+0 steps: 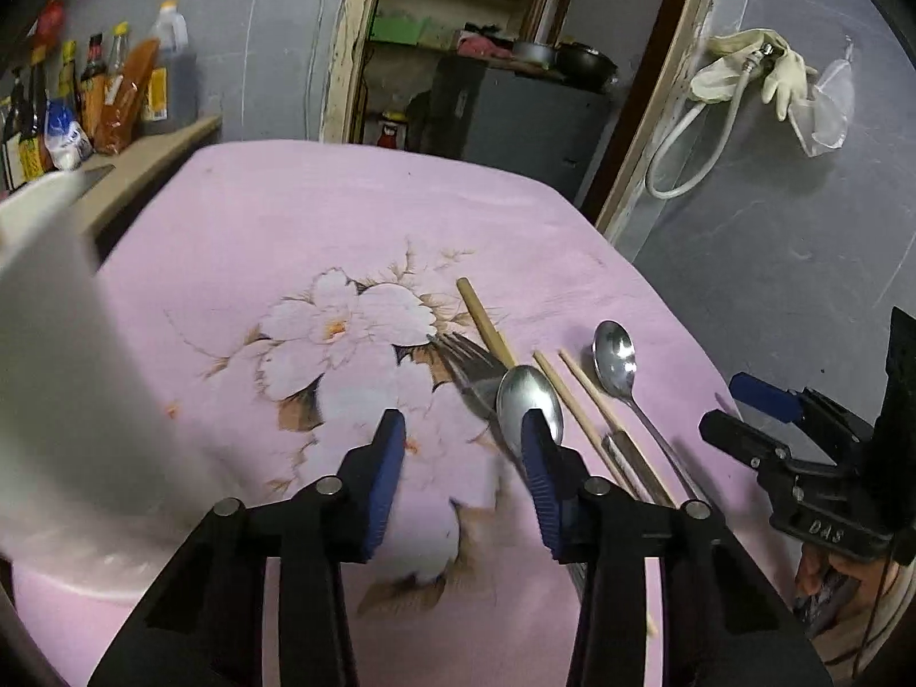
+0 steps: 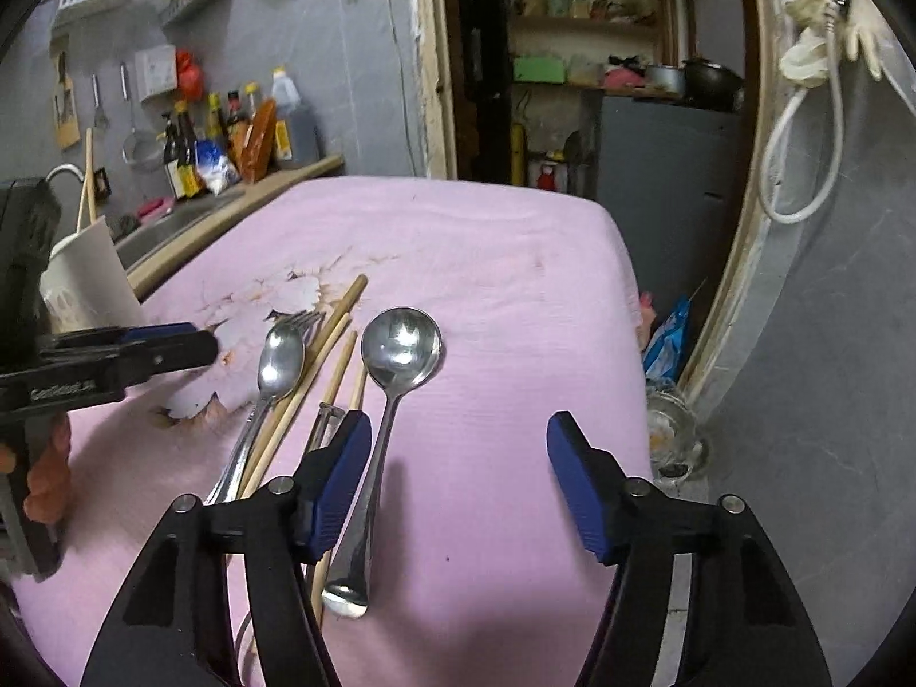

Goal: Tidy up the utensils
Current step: 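Close the right tool on the large metal spoon while the left tool grasps the fork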

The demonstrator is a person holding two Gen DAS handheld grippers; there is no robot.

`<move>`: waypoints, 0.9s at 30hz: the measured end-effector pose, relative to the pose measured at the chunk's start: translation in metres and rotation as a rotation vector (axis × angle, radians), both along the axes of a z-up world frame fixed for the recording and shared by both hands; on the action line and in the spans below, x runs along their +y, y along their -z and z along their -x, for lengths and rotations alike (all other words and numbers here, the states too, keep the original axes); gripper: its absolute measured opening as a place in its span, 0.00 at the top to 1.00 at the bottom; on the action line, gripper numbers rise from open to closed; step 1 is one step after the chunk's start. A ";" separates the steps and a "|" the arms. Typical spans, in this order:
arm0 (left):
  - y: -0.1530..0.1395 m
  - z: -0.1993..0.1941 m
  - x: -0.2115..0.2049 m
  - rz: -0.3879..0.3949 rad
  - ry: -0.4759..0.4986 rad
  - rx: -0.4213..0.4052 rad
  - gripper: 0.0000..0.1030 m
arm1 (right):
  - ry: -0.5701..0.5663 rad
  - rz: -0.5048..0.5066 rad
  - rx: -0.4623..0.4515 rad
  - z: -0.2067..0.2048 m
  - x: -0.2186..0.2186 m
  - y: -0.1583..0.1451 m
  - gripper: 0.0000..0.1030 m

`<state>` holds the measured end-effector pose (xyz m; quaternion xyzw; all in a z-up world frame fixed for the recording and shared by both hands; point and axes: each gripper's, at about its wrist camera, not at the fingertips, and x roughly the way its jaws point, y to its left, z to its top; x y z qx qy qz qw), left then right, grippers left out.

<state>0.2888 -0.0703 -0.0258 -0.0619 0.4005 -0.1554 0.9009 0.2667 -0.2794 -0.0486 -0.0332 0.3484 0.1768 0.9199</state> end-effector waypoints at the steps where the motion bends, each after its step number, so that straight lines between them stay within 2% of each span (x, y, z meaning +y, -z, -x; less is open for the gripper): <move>1: 0.002 -0.005 -0.001 0.004 0.003 0.015 0.71 | -0.009 0.005 0.008 -0.003 0.001 0.001 0.42; 7: 0.010 -0.031 0.005 0.063 -0.017 0.098 0.81 | -0.044 0.031 0.059 -0.019 0.011 0.006 0.47; 15: 0.012 -0.043 0.006 0.121 0.002 0.110 0.83 | -0.071 0.056 0.089 -0.030 0.022 0.011 0.47; 27: 0.012 -0.039 0.012 0.169 0.056 0.141 0.85 | -0.036 -0.013 0.106 -0.038 0.010 0.009 0.47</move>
